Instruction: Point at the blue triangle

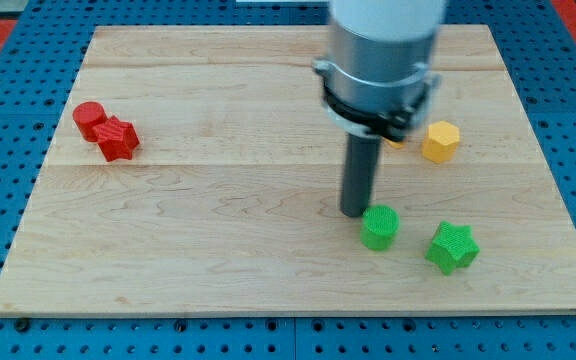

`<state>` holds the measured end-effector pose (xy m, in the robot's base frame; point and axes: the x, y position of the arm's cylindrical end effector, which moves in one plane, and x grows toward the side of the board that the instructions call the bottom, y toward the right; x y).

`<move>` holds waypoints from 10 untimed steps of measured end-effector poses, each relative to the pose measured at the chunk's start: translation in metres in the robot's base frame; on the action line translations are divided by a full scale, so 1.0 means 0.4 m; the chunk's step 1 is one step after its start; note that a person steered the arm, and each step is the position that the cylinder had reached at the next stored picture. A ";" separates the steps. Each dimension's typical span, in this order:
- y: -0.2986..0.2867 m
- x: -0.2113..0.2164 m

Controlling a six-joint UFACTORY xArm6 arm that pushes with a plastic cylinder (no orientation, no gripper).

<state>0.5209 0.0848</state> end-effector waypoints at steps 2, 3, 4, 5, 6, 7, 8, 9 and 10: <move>0.058 0.026; 0.077 -0.020; 0.169 -0.021; 0.212 -0.029; 0.229 -0.015; 0.229 -0.013; 0.246 -0.081; 0.323 -0.171; 0.499 -0.288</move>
<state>0.4059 0.2843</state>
